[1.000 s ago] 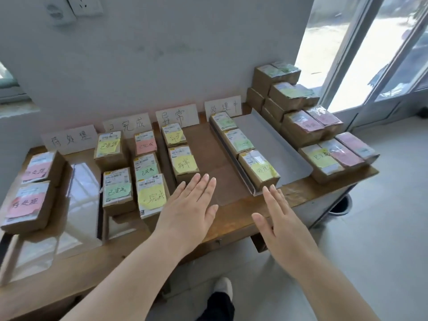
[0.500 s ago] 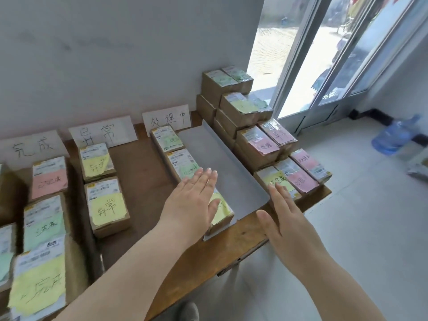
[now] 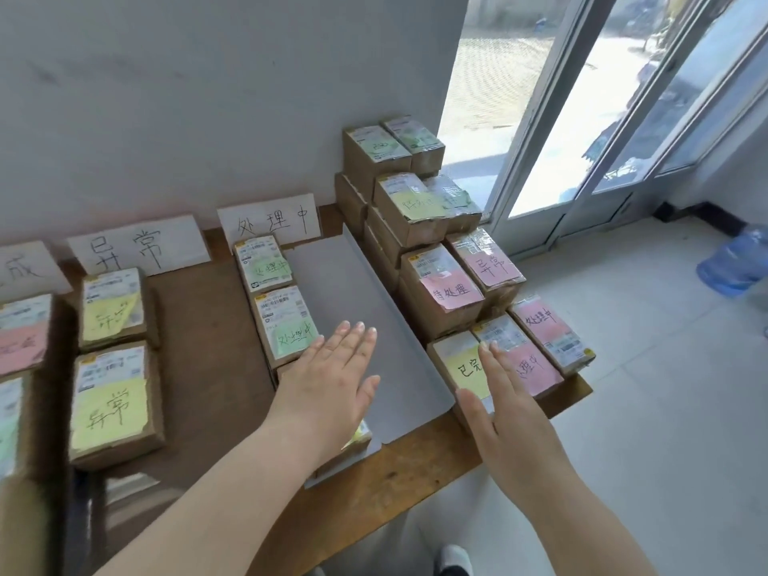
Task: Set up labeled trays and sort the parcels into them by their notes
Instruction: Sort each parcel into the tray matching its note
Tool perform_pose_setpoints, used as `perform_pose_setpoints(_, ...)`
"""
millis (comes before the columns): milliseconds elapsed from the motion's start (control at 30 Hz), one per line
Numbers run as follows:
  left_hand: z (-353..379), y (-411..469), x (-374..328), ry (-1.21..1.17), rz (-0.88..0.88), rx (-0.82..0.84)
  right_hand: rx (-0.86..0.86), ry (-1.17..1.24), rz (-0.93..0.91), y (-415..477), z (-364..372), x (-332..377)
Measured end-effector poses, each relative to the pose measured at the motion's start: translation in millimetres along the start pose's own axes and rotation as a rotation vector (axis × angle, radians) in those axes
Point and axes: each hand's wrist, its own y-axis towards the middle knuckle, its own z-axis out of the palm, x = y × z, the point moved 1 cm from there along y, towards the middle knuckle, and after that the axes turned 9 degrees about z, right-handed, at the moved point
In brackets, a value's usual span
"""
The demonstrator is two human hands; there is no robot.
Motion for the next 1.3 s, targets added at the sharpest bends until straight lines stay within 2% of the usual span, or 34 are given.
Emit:
perform_pose_setpoints(400,19.2,57.2,-80.1,-0.067,-0.331,-0.056,0.208,-0.116,-0.294,100.7,-61.2,-57.1)
perform_pose_setpoints(600,27.2,65.0,-117.9,-0.058,-0.43,-0.055,0.262,-0.115,-0.334,122.5,-73.4,-88.3)
perform_pose_setpoints(800,32.1,54.4,-115.3,-0.074,-0.497,-0.015,0.318,-0.089,-0.359,131.1,-65.0,-89.6)
perform_pose_setpoints(1000,18.5,60.3,-85.7,-0.055,-0.5,-0.032,0.297,-0.059,-0.359,134.6,-68.0,-66.7)
perform_pose_setpoints(1300,13.8,91.0,-54.2,-0.044,-0.379,-0.05,0.17,-0.031,-0.295,143.3,-70.5,-48.9)
